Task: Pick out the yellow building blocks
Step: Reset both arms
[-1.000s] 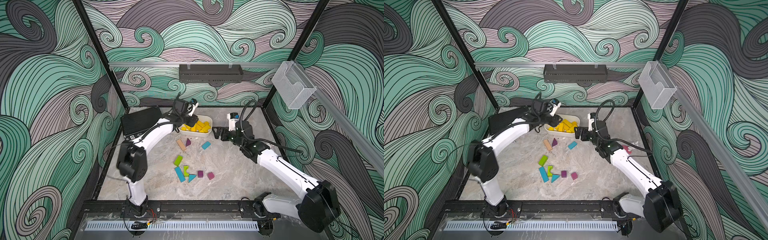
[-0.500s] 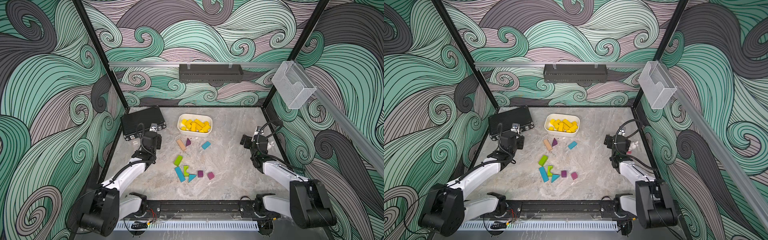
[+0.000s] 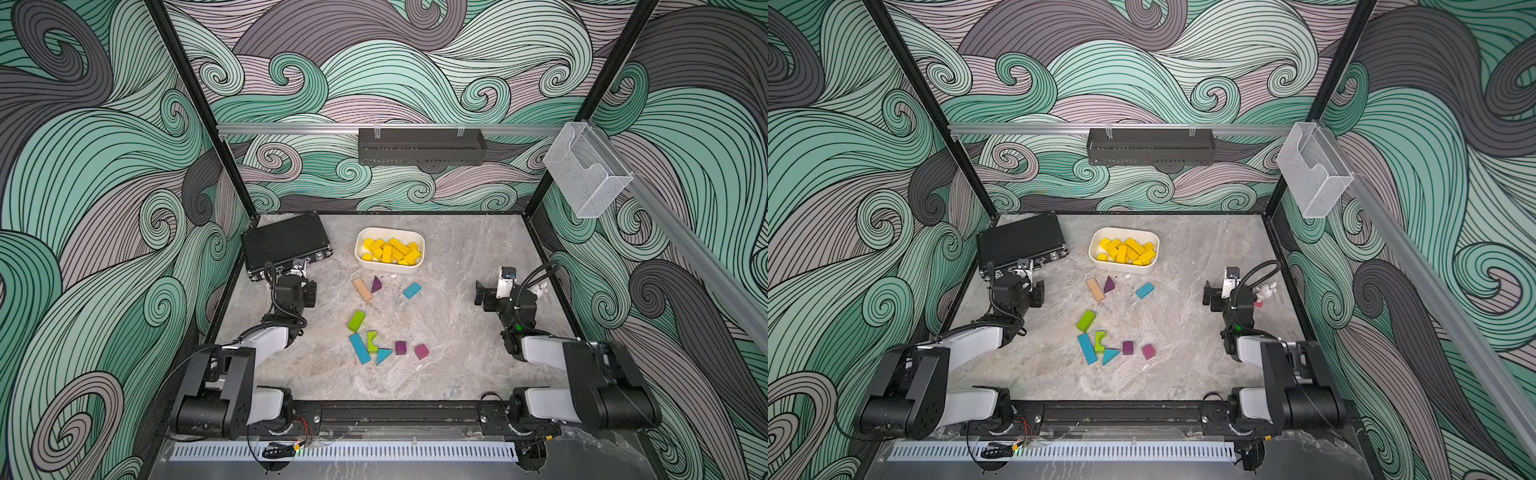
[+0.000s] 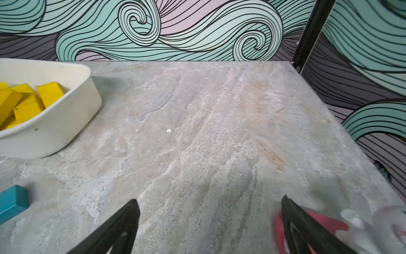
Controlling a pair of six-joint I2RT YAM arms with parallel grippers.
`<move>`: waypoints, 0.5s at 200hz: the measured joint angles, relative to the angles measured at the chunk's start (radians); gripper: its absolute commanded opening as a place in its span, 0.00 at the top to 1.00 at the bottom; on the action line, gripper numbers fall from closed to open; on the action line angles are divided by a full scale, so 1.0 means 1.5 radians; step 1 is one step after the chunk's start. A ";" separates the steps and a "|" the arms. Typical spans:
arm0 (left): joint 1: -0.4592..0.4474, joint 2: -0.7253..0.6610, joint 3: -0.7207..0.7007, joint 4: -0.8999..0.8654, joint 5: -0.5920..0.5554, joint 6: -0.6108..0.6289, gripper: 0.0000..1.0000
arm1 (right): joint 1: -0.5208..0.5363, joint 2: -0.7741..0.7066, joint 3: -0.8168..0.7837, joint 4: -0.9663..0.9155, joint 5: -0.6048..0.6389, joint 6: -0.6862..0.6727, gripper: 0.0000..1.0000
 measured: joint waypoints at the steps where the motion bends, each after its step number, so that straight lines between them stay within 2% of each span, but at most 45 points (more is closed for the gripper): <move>1: 0.001 0.002 -0.001 0.004 0.004 0.001 0.40 | -0.001 0.003 -0.001 0.004 -0.002 0.000 0.00; 24: 0.028 0.031 -0.019 0.084 0.051 0.005 0.38 | -0.021 0.072 -0.020 0.090 -0.041 0.001 0.00; 49: 0.067 0.104 -0.031 0.156 0.066 -0.017 0.36 | -0.022 0.062 0.037 0.029 -0.032 0.011 0.00; 51: 0.069 0.112 -0.029 0.158 0.066 -0.020 0.35 | -0.021 0.062 0.046 0.022 -0.029 0.013 0.00; 65: 0.087 0.146 -0.003 0.128 0.069 -0.038 0.03 | -0.011 0.061 0.098 -0.001 0.000 0.013 0.00; 100: 0.109 0.148 0.025 0.132 0.086 -0.056 0.01 | 0.003 0.057 0.117 -0.032 0.025 0.013 0.01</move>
